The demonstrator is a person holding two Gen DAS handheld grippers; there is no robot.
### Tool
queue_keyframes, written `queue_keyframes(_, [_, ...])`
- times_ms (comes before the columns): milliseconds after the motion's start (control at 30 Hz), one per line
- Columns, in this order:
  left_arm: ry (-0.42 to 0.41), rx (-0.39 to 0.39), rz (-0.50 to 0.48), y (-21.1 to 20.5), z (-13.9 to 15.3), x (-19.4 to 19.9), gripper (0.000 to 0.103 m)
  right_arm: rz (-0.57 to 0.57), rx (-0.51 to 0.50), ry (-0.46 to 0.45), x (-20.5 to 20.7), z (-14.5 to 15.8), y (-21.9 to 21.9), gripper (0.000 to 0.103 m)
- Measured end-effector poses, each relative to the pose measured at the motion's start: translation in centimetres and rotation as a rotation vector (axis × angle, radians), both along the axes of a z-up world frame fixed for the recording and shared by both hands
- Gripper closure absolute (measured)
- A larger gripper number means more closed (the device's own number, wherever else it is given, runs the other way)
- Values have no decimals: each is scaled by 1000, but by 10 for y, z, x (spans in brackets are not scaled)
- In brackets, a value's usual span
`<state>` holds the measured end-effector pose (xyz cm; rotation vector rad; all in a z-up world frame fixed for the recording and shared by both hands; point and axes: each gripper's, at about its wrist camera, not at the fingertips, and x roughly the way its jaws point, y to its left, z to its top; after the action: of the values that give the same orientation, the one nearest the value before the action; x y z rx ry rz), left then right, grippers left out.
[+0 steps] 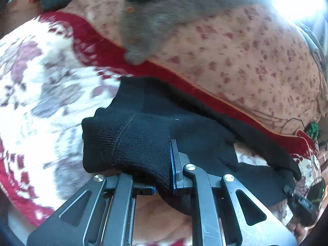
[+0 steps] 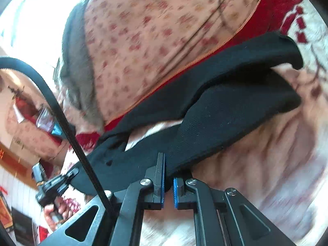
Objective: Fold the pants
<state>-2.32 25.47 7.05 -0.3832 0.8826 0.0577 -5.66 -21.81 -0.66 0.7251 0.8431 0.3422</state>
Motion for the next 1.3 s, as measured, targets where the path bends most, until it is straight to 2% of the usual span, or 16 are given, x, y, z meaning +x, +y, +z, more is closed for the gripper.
queue_keyframes(100, [60,-8,35,18,-22,-12,94,22,0,7,-13,-8,18,96])
queue_keyframes(133, [82,-14,30,19,-30,-14,93,13,-6,15,-15,-13,18,92])
queue_keyframes(167, [92,-5,28,16,-34,-15,93,-9,-14,31,-15,-17,13,78])
queue_keyframes(200, [92,15,30,13,-36,-18,93,-37,-10,45,-15,-21,6,76])
queue_keyframes(267, [77,69,33,3,-36,-21,93,-82,50,40,-12,-28,-16,76])
queue_keyframes(367, [70,93,49,-3,-33,-20,93,-171,61,63,-2,-31,-46,76])
queue_keyframes(433, [77,99,56,-5,-33,-18,93,-224,106,63,7,-39,-65,82])
queue_keyframes(467, [84,105,59,-6,-34,-17,93,-249,134,69,10,-44,-75,97])
queue_keyframes(567, [93,114,55,-8,-34,-17,93,-289,196,80,6,-47,-91,99])
queue_keyframes(667, [78,131,37,-12,-28,-19,93,-270,90,10,-11,-20,-88,99])
queue_keyframes(767, [60,129,12,-18,-22,-22,93,-258,62,-20,-38,3,-91,99])
queue_keyframes(933, [77,121,14,-21,-31,-23,93,-277,-60,58,-73,-3,-93,95])
queue_keyframes(1000, [89,106,22,-18,-35,-24,93,-337,-167,149,-76,-14,-99,87])
queue_keyframes(1133, [85,96,23,-14,-35,-29,86,-439,-230,171,-91,-8,-124,82])
queue_keyframes(1200, [91,86,27,-11,-35,-31,83,-520,-332,192,-100,4,-137,81])
queue_keyframes(1300, [104,58,43,-3,-33,-36,78,-600,-378,151,-110,25,-153,80])
